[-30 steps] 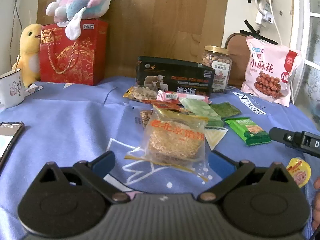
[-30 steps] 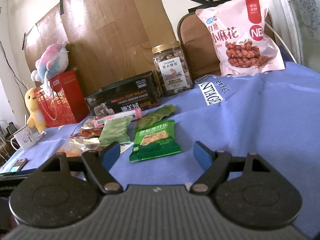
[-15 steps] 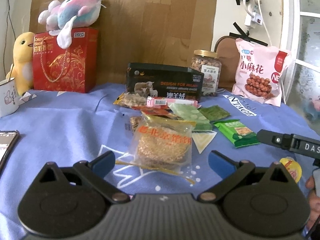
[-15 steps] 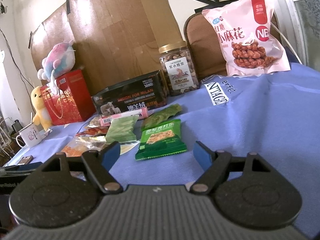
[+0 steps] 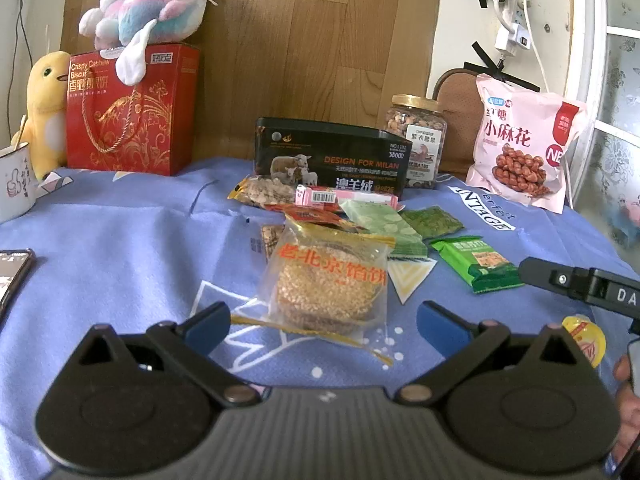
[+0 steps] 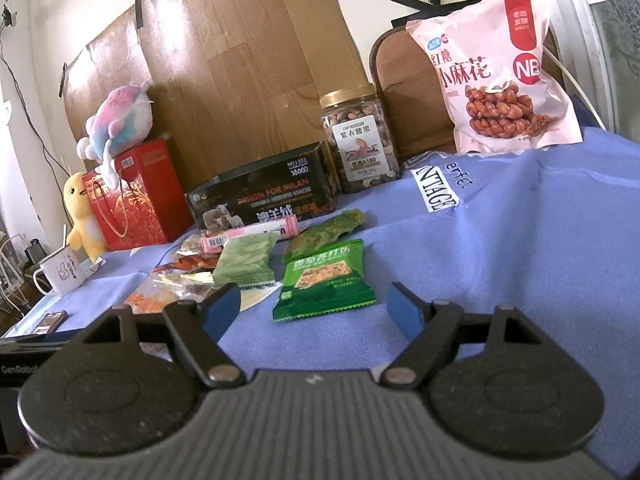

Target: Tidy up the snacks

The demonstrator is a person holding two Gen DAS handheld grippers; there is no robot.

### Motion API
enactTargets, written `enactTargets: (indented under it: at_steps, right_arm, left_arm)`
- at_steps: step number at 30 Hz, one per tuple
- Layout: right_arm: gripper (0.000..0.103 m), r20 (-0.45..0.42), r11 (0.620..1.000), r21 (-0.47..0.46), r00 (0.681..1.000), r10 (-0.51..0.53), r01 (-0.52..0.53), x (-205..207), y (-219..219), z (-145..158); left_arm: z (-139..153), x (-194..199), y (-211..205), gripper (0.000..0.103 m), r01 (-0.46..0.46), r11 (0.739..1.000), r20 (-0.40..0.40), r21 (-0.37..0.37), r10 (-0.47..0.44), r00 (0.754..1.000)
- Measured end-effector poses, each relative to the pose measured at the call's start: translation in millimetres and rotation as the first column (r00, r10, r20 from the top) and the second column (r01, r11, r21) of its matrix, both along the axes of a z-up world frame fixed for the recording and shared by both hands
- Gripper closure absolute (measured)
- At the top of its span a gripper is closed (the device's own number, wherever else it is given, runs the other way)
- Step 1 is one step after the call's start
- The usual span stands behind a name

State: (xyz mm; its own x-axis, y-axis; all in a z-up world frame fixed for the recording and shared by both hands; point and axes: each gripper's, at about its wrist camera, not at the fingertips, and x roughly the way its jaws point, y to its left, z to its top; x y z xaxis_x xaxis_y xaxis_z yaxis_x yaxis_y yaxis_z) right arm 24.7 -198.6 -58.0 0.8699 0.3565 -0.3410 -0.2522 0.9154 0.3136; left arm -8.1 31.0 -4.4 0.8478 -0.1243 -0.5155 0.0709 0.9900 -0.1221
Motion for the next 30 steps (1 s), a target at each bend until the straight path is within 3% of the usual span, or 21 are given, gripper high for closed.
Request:
enactTargets:
  at_steps: [30]
  right_arm:
    - [0.021,0.0,1.0,-0.001,1.0,-0.001,0.001,0.1,1.1,0.0]
  left_arm:
    - [1.3,-1.1,-0.9,0.0,0.006,1.0,0.001,-0.004,-0.006,1.0]
